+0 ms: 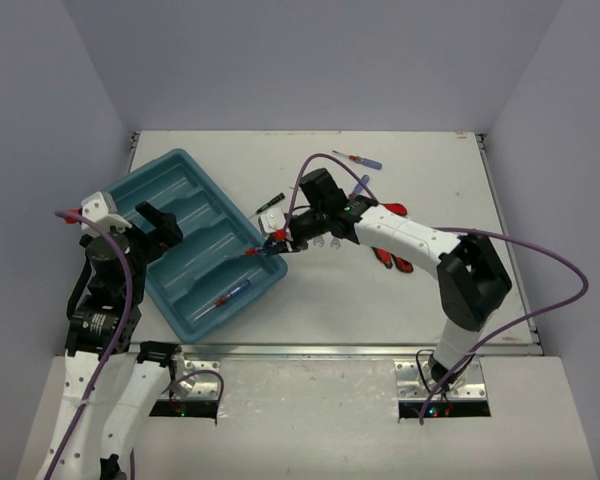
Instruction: Sort the tools into containers
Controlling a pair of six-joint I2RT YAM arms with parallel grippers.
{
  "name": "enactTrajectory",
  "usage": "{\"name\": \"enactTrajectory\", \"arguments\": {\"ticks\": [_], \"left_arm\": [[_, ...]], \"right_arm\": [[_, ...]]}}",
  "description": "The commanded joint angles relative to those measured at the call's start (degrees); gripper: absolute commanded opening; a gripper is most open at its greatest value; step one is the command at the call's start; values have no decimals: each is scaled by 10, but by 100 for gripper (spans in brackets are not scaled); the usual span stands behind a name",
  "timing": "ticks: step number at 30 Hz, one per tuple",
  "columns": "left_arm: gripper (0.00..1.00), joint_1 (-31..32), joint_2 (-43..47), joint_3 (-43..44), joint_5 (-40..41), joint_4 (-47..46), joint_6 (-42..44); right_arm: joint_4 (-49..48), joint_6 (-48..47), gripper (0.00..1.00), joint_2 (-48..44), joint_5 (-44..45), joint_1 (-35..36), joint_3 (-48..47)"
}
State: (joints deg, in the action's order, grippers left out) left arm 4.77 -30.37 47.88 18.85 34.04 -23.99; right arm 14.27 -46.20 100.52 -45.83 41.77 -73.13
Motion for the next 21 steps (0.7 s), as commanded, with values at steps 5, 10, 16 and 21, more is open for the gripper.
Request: {"name": "enactTrajectory", "arguments": {"ticks": [5, 10, 16, 21], "left_arm": [[100, -8, 2, 4, -2, -30, 9], [100, -8, 4, 3, -4, -30, 9], [100, -7, 8, 3, -7, -29, 10], [100, -7, 11, 3, -8, -29, 10]], "right_arm": [[98, -158, 3, 77, -42, 55, -101], [105, -152, 25, 116, 2, 78, -124], [-2, -71, 99, 104, 74, 90, -92], [-147, 82, 99, 73, 248, 87, -58]]}}
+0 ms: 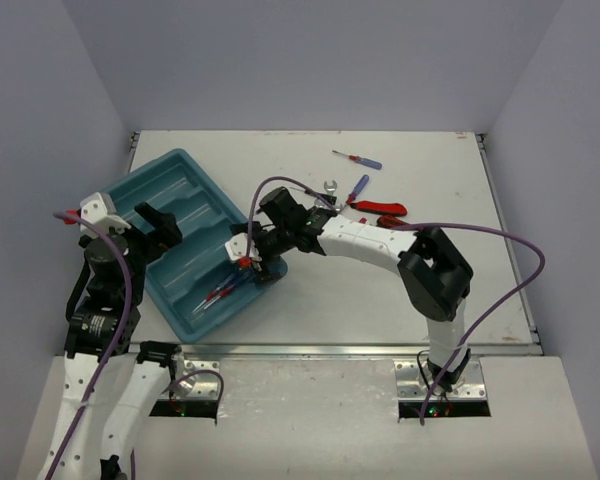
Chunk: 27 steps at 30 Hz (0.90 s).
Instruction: Sort the tools into containers
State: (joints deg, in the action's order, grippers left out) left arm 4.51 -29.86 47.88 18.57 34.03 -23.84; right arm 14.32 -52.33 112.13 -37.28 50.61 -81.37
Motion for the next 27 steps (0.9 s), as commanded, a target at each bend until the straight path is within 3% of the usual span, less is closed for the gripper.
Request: {"name": "enactTrajectory", "arguments": {"ticks": [1, 4, 6, 8, 10, 12, 15, 21, 27], "left_arm": [[100, -5, 7, 3, -5, -29, 8], [100, -5, 7, 2, -4, -29, 8], [100, -5, 7, 2, -3, -29, 8], [100, -5, 6, 2, -4, -28, 8], [100, -5, 6, 2, -4, -29, 8], [100, -5, 6, 1, -3, -29, 8], [100, -5, 4, 1, -4, -29, 8], [100, -5, -2, 1, -8, -30, 9], [100, -5, -6, 0, -11, -30, 9]], "right_arm": [[-198, 196, 99, -47, 235, -1, 32], [-315, 361, 99, -38, 592, -9, 5], [-229, 460, 99, -13, 669, -41, -61], [-38, 611, 99, 23, 655, -102, -154], [73, 738, 99, 40, 607, -158, -204], [100, 878, 99, 41, 560, -217, -188], [95, 1001, 99, 43, 585, -266, -148], [132, 1013, 99, 115, 712, -277, -221], [133, 1020, 92, 175, 688, -300, -257]]}}
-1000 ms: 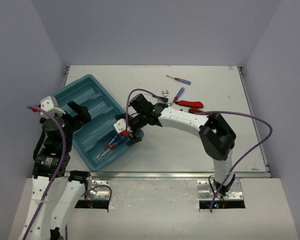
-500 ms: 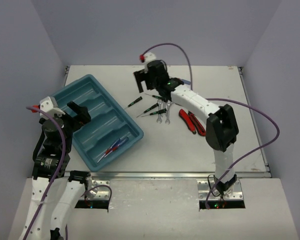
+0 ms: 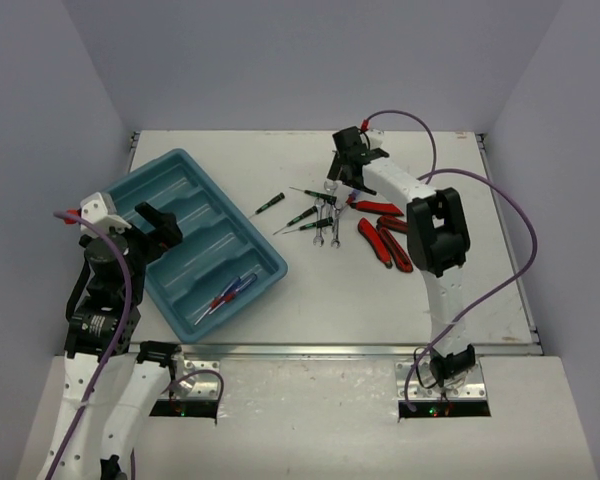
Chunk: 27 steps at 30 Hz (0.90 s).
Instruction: Sort the tools into containers
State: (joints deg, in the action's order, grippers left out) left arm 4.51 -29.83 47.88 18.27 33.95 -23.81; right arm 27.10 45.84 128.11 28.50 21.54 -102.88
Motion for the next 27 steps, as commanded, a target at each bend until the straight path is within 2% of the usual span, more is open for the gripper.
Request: {"name": "enactTrajectory", "arguments": {"ticks": [1, 10, 15, 20, 25, 27], "left_arm": [[100, -4, -8, 0, -8, -29, 9], [100, -5, -9, 1, -6, -28, 9], [100, -4, -9, 0, -7, -27, 9], [100, -3, -8, 0, -7, -27, 9], [100, -3, -9, 1, -7, -27, 9], [100, -2, -9, 0, -6, -27, 9]], "right_arm": [[5, 39, 91, 24, 33, -10, -45], [4, 57, 76, 66, 57, -11, -49], [4, 70, 55, 71, 53, -13, -33], [5, 80, 19, 56, 61, -13, -16], [17, 99, 13, 36, 66, -14, -14], [19, 104, 7, 22, 64, -14, -13]]}}
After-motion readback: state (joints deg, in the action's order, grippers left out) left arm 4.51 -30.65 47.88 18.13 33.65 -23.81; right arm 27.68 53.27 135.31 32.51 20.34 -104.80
